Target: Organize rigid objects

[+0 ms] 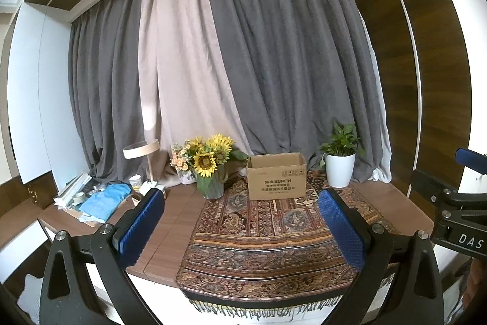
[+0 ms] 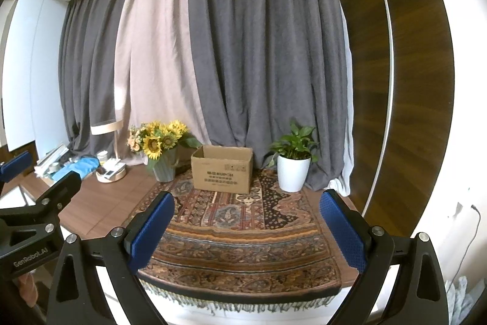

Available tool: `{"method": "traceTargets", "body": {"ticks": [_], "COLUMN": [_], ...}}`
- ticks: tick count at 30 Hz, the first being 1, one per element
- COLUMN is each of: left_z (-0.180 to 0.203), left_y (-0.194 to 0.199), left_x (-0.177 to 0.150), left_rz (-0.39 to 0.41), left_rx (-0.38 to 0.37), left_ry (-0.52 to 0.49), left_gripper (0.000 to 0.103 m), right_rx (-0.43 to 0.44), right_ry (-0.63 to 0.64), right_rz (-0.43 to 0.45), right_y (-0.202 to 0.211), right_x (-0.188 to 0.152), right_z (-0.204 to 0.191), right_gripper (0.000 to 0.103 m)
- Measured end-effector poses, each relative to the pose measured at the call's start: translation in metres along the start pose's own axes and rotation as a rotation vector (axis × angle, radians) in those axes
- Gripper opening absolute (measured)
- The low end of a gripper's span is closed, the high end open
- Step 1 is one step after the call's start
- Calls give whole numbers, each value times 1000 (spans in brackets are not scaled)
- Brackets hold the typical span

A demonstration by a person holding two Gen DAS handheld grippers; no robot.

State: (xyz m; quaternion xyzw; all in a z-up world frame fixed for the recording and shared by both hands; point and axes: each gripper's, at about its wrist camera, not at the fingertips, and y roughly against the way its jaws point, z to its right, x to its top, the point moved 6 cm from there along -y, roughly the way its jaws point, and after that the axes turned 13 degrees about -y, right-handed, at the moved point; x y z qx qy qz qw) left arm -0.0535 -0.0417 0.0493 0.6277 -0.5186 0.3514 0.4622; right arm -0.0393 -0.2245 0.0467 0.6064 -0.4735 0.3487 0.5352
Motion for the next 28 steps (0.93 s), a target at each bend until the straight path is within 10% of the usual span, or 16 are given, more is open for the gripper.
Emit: {"method": "traceTargets", "body": {"ticks": [28], "left_z": [-3], "left_y": [11], "left_x": [2], "left_rz": [25], "left_rx": [-22], "left_ry": [-4], "left_gripper": [103], "right_rx": [-15], "right_ry": [-3], "right_rz": [13], "right_y": [13], "right_x": [1], "right_z": [5], "right_gripper": [98]}}
